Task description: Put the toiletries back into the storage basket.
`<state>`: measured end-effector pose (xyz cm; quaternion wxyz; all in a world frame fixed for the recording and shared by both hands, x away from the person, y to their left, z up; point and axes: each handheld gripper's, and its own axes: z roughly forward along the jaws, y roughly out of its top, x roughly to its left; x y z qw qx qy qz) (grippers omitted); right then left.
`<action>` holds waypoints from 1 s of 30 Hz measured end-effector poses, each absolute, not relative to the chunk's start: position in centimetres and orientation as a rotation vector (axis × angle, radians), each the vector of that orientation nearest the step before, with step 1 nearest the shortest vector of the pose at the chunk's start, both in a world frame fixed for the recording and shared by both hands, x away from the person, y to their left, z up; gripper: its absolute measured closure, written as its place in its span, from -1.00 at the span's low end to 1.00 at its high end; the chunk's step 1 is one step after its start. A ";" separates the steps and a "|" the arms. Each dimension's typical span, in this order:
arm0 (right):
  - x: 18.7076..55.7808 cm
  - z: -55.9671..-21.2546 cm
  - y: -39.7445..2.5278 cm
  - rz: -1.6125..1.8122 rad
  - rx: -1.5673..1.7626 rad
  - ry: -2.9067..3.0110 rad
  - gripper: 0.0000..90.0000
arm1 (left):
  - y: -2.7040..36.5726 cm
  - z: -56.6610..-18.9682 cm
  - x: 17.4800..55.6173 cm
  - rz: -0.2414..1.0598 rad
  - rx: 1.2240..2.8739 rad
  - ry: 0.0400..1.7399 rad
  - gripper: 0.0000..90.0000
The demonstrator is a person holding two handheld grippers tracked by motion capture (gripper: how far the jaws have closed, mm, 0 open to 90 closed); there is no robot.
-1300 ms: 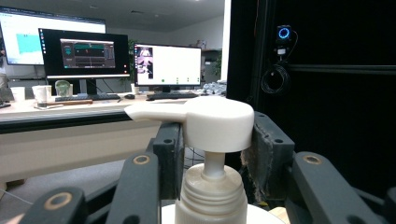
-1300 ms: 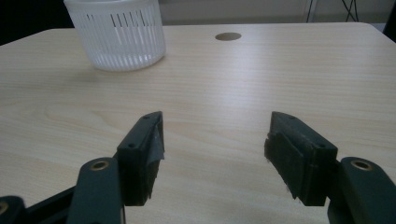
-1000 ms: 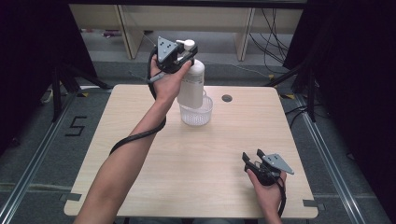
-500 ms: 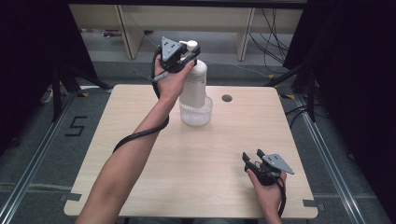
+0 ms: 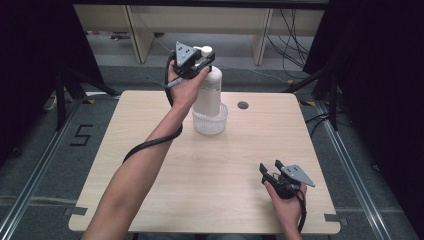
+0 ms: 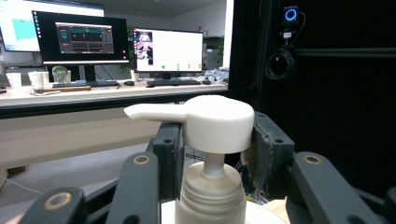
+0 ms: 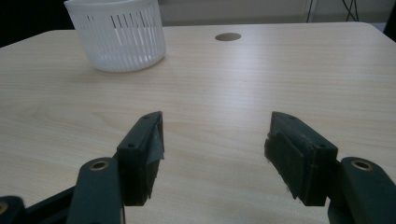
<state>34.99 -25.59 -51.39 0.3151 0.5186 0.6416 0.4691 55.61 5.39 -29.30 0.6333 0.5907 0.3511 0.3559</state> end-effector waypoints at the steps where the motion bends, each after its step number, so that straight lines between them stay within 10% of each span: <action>1: 35.0 -51.4 -25.5 1.238 1.372 1.687 -0.17 | 5.4 -29.4 55.7 0.814 1.350 0.804 0.31; 30: 34.9 -51.3 -25.5 1.249 1.380 1.695 -0.17 | 4.5 -31.4 56.5 0.809 1.405 0.828 0.31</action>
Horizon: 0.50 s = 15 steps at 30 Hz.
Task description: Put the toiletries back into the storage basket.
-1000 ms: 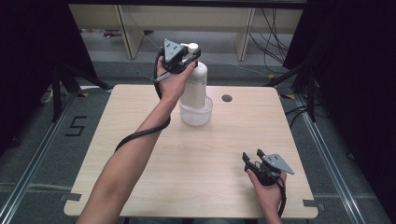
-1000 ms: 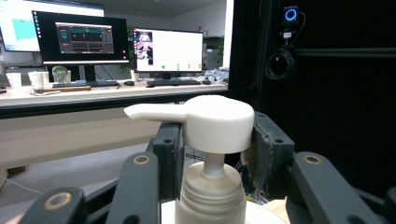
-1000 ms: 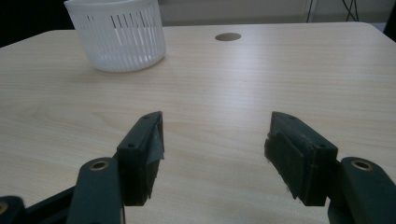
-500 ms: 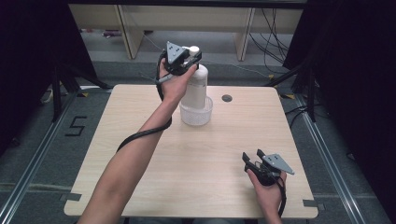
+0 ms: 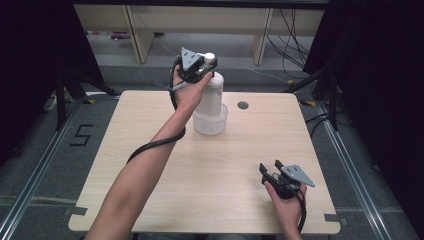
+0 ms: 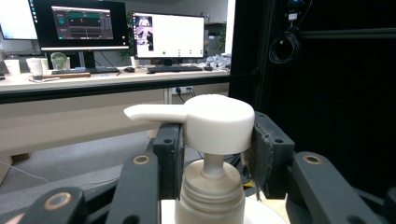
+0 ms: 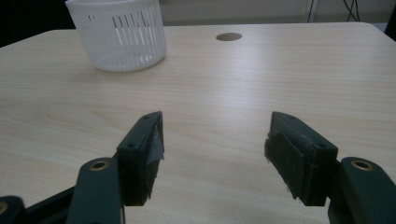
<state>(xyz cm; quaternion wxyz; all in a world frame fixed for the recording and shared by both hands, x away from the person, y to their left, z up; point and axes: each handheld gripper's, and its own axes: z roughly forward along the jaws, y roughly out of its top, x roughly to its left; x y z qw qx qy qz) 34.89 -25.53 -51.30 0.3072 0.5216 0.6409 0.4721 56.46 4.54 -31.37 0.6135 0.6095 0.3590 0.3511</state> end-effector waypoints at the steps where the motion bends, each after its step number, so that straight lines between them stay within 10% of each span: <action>1: 34.9 -51.3 -25.6 1.245 1.368 1.695 -0.17 | 4.5 -31.5 56.5 0.809 1.409 0.829 0.31; 15: 34.8 -51.3 -25.3 1.265 1.416 1.688 -0.17 | 4.1 -33.1 56.8 0.801 1.446 0.846 0.31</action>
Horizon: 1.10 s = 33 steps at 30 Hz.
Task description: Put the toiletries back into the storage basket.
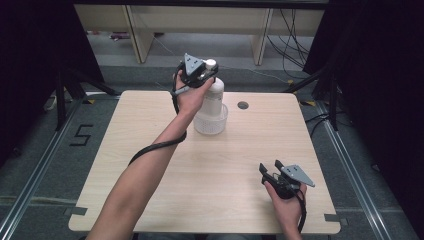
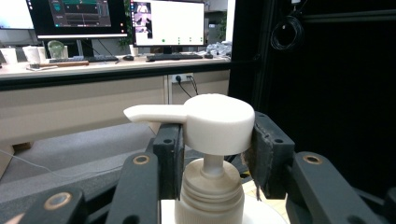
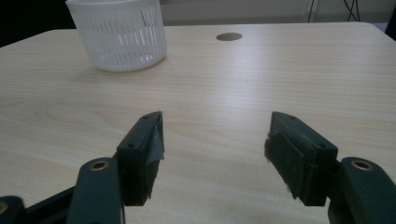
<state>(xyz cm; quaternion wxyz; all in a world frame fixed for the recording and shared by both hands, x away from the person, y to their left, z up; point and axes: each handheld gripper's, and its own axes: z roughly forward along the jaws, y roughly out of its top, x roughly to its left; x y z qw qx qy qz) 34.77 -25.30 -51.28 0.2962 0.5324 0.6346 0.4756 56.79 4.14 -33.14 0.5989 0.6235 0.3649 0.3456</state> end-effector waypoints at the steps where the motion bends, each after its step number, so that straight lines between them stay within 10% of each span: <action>1: 34.7 -51.3 -25.3 1.269 1.424 1.685 -0.17 | 4.1 -33.3 56.8 0.800 1.450 0.851 0.31; 33: 34.7 -51.3 -25.3 1.266 1.417 1.696 -0.17 | 3.6 -36.2 57.5 0.765 1.491 0.887 0.31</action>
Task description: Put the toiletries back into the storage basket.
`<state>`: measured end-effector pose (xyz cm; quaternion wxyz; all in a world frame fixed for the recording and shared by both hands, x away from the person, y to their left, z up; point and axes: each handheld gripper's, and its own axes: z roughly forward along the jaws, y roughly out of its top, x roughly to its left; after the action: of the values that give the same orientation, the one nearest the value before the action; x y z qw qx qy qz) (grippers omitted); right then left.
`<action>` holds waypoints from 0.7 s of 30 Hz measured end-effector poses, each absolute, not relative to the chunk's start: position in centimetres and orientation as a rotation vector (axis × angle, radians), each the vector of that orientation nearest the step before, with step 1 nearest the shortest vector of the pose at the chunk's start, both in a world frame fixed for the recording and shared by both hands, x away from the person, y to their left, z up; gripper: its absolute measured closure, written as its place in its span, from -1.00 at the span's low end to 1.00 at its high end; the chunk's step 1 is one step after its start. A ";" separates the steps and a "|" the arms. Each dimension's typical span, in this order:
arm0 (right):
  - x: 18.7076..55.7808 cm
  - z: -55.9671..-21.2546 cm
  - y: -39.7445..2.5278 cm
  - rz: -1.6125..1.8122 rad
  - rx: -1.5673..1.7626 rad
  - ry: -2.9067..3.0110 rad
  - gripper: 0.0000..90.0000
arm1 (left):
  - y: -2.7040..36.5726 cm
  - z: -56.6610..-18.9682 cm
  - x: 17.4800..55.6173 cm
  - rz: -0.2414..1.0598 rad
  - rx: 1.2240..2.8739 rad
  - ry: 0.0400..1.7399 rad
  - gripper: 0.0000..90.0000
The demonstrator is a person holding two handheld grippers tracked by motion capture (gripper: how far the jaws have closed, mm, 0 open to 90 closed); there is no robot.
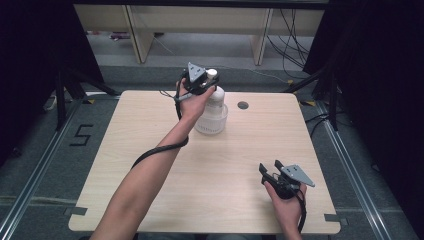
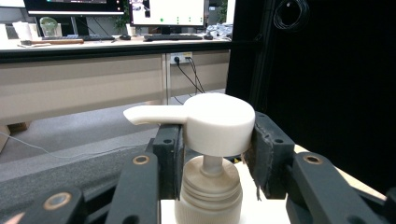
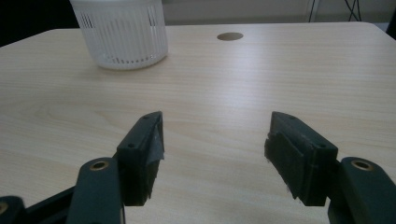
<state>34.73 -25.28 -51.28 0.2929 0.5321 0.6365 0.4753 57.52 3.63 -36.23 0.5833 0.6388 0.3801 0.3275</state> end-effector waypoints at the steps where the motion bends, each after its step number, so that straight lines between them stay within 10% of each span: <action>1: 34.7 -51.3 -25.3 1.265 1.414 1.694 -0.17 | 3.6 -36.3 57.5 0.763 1.492 0.887 0.31; 21: 34.9 -51.3 -25.5 1.253 1.360 1.706 -0.17 | 3.8 -36.8 57.3 0.769 1.496 0.900 0.30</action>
<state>34.92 -25.52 -51.32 0.3077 0.5142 0.6452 0.4739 57.26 3.77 -36.76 0.5787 0.6395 0.3847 0.3288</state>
